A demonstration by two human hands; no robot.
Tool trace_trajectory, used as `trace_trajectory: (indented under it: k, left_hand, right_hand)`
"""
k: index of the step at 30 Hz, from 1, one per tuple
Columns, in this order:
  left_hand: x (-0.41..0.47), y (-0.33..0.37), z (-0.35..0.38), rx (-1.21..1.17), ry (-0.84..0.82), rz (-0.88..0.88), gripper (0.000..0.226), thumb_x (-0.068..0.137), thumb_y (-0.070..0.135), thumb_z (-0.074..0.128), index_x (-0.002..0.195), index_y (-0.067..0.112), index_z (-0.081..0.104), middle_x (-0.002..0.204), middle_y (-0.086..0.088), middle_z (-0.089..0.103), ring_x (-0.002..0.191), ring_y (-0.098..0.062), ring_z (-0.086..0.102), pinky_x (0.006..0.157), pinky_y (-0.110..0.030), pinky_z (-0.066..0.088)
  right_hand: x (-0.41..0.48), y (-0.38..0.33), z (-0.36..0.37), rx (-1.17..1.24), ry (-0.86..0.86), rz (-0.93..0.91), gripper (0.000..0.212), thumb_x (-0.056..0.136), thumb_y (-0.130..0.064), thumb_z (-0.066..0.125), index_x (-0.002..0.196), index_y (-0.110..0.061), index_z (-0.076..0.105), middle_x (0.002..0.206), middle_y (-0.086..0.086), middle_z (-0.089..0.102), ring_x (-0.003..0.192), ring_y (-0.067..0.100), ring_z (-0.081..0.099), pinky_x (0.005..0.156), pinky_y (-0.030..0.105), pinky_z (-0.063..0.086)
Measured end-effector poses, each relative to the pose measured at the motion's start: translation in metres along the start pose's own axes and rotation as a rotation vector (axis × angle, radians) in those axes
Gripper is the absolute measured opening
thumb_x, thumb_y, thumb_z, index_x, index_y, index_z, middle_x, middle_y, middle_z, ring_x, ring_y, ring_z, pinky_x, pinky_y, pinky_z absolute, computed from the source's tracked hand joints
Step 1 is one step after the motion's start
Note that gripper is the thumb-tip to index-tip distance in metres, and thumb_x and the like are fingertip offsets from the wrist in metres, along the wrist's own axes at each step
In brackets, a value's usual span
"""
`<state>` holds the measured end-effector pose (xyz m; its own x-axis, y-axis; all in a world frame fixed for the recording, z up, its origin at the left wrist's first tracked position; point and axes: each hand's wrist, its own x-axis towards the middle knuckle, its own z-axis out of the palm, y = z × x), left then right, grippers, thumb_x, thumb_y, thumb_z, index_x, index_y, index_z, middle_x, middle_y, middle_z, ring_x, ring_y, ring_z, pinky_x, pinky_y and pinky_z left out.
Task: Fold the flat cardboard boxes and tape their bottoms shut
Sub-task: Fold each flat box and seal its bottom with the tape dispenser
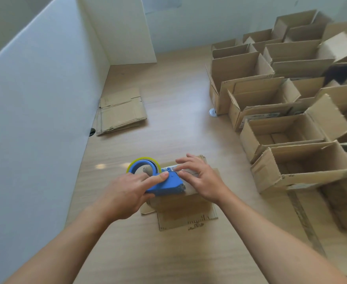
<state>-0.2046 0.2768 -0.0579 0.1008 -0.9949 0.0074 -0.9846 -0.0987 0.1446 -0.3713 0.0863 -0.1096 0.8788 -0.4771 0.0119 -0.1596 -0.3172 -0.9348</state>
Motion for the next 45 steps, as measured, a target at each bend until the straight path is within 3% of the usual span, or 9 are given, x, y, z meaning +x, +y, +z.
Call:
trace_trajectory:
  k: [4,7,10,13,20,27,32,39,45]
  left_hand:
    - [0.000,0.003,-0.001,-0.035,-0.009,-0.045,0.090,0.086,0.039,0.068,0.148,0.058,0.006,0.087,0.009,0.061,0.063,-0.021,0.056,0.050,-0.032,0.049]
    - [-0.005,0.005,-0.004,-0.109,0.000,-0.111,0.069,0.088,0.054,0.037,0.142,0.069,-0.003,0.105,0.007,0.065,0.073,-0.025,0.059,0.059,-0.040,0.052]
    - [-0.008,0.016,-0.013,-0.198,-0.036,-0.165,0.073,0.088,0.050,0.045,0.139,0.070,-0.003,0.101,0.013,0.064,0.075,-0.022,0.055,0.064,-0.033,0.046]
    - [-0.005,0.023,-0.023,-0.259,-0.123,-0.202,0.070,0.084,0.057,0.040,0.128,0.080,-0.010,0.097,0.027,0.053,0.081,-0.017,0.054,0.073,-0.034,0.047]
    - [0.019,0.010,-0.042,-0.295,-0.316,-0.294,0.068,0.080,0.059,0.040,0.141,0.064,0.011,0.129,0.008,0.058,0.103,-0.017,0.057,0.086,-0.036,0.049]
    - [0.062,0.026,-0.045,-0.220,-0.468,-0.310,0.065,0.093,0.044,0.053,0.147,0.058,0.019,0.129,0.010,0.055,0.107,-0.016,0.054,0.089,-0.034,0.049]
    - [0.079,0.036,-0.046,-0.214,-0.516,-0.320,0.065,0.094,0.042,0.054,0.149,0.055,0.022,0.130,0.005,0.055,0.105,-0.017,0.052,0.085,-0.031,0.043]
    - [0.085,0.042,-0.052,-0.205,-0.537,-0.342,0.064,0.095,0.040,0.054,0.149,0.053,0.023,0.131,0.005,0.056,0.108,-0.018,0.053,0.086,-0.031,0.044]
    - [0.086,0.044,-0.052,-0.221,-0.542,-0.354,0.063,0.095,0.040,0.054,0.149,0.053,0.023,0.128,0.005,0.056,0.104,-0.018,0.053,0.081,-0.031,0.044]
  right_hand:
    - [-0.001,0.003,0.004,0.040,0.078,-0.010,0.015,0.094,-0.027,0.065,0.091,-0.041,0.068,0.117,-0.021,0.066,0.135,0.007,0.043,0.113,0.045,0.033]
    - [-0.003,0.002,0.003,0.088,0.141,0.004,0.016,0.094,-0.021,0.067,0.088,-0.036,0.070,0.111,-0.020,0.067,0.128,-0.001,0.048,0.108,0.024,0.035]
    - [-0.004,0.000,0.004,0.175,0.207,0.031,0.012,0.091,-0.016,0.070,0.085,-0.024,0.074,0.107,-0.017,0.068,0.121,-0.009,0.050,0.101,0.013,0.036]
    - [-0.004,0.000,0.005,0.251,0.286,0.073,0.012,0.090,-0.012,0.071,0.079,-0.016,0.075,0.103,-0.013,0.067,0.117,-0.003,0.055,0.099,0.018,0.041]
    - [-0.009,0.005,-0.004,0.451,0.645,0.299,0.022,0.085,-0.001,0.067,0.064,-0.008,0.069,0.106,-0.006,0.056,0.090,-0.002,0.058,0.078,0.013,0.043]
    - [-0.024,0.025,-0.019,0.763,0.917,0.494,0.026,0.087,0.006,0.059,0.062,0.001,0.056,0.113,0.010,0.054,0.086,0.019,0.064,0.079,0.038,0.061]
    - [-0.025,0.031,-0.026,0.797,0.898,0.684,0.023,0.089,0.003,0.053,0.066,-0.002,0.055,0.095,0.019,0.060,0.054,0.013,0.064,0.083,0.046,0.060]
    - [-0.015,0.047,-0.019,0.653,0.711,0.909,0.009,0.078,-0.003,0.057,0.068,-0.003,0.058,0.076,0.012,0.053,0.066,0.020,0.054,0.057,0.031,0.055]
    - [-0.018,0.060,-0.010,0.367,0.401,0.872,0.032,0.055,-0.046,0.058,0.057,-0.014,0.059,0.064,0.005,0.060,0.070,0.027,0.057,0.069,0.043,0.050]
